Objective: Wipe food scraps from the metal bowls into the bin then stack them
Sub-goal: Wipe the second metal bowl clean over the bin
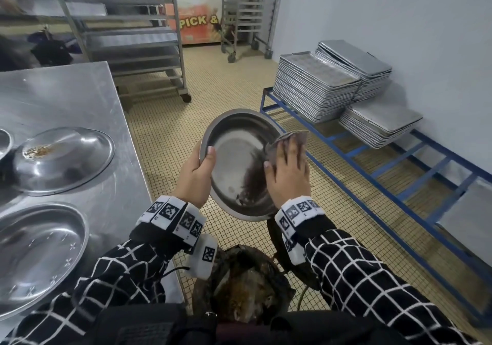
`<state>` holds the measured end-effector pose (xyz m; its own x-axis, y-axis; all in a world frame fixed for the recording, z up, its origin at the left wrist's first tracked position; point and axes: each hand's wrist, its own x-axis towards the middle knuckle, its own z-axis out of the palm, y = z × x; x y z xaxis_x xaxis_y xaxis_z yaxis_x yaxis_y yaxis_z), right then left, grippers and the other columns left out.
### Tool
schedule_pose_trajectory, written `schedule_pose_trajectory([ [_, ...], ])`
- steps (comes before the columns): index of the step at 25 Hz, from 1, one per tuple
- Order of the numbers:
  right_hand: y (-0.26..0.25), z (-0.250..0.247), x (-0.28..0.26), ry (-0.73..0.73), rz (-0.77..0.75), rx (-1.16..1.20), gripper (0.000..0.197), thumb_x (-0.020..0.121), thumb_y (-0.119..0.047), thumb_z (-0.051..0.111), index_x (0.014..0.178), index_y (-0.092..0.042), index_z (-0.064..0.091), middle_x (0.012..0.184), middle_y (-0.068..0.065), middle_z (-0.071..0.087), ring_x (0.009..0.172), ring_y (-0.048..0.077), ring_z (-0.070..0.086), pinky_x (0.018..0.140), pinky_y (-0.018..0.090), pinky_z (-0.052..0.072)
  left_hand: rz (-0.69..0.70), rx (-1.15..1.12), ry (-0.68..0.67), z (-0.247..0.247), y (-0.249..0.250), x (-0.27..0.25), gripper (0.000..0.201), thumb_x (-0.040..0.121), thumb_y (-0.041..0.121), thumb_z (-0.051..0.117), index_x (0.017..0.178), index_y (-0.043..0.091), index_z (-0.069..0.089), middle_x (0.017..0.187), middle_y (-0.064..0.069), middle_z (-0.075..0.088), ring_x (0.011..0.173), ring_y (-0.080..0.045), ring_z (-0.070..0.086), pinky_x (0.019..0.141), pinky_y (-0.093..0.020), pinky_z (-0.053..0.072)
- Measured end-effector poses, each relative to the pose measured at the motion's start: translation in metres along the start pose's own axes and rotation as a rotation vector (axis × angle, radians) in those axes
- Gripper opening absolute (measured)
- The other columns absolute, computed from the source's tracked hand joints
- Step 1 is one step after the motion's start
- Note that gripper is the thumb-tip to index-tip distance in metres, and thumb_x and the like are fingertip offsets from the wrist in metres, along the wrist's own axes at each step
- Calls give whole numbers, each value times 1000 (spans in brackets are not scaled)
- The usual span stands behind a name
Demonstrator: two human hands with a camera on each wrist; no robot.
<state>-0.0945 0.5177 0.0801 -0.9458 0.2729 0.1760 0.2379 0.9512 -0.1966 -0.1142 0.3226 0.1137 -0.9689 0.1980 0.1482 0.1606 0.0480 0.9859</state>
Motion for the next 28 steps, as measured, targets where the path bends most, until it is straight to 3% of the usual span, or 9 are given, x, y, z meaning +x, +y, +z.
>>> schedule_pose_trajectory([
  [3,6,-15,10,82,74,256,60,97,-44,38,146,-13,24,152,9,24,133,27,34,101,42,41,-54,-71,-20,3,4,0,30,102,28,38,125,20,56,105,8,68,97,-6,64,81,-20,50],
  [5,14,-26,15,91,155,515,37,95,-38,49,121,-11,47,113,7,56,94,17,58,78,35,55,-109,-132,-54,-1,6,0,25,101,25,40,115,22,61,92,11,71,85,-6,67,73,-20,51],
  [8,24,-33,15,-53,253,668,23,94,-34,53,90,-12,52,76,-2,56,65,11,53,52,20,39,-177,-160,-88,-10,0,5,21,97,24,49,113,18,62,89,5,72,80,-14,68,76,-31,52],
  [12,20,-26,9,6,401,740,17,95,-25,53,90,-9,52,76,-3,53,67,11,52,50,15,33,-180,-150,-15,-12,-10,13,54,88,24,64,137,23,42,116,-6,65,91,-22,70,79,-41,57],
  [15,3,-21,7,131,539,886,15,96,-24,51,97,-9,51,79,-7,52,71,9,54,52,14,34,-54,-48,-47,0,-9,8,71,86,19,65,144,27,26,121,5,57,100,-9,65,80,-26,56],
  [19,-16,-16,2,175,466,985,23,98,-32,45,98,-10,51,78,-8,56,66,3,55,53,15,38,-133,-26,43,11,-8,1,51,90,19,60,137,18,39,118,5,56,106,-10,56,89,-24,46],
  [22,-11,-9,-5,59,327,887,29,99,-36,40,98,-11,54,83,-4,62,74,9,61,58,16,43,-204,-109,152,2,-5,9,34,96,18,50,130,12,46,104,4,58,94,-11,57,71,-13,48],
  [26,-3,2,-15,85,269,721,18,98,-24,43,104,-10,54,88,-1,63,81,12,63,68,23,53,-199,-115,197,-4,-9,13,37,102,30,39,135,15,44,101,11,58,97,-7,57,70,-13,44],
  [28,-5,4,-22,140,248,698,16,97,-21,45,106,-10,54,87,-2,62,77,8,62,63,17,51,-184,-53,161,-6,-13,11,42,102,34,36,140,16,39,106,7,59,97,-6,59,69,-11,46],
])
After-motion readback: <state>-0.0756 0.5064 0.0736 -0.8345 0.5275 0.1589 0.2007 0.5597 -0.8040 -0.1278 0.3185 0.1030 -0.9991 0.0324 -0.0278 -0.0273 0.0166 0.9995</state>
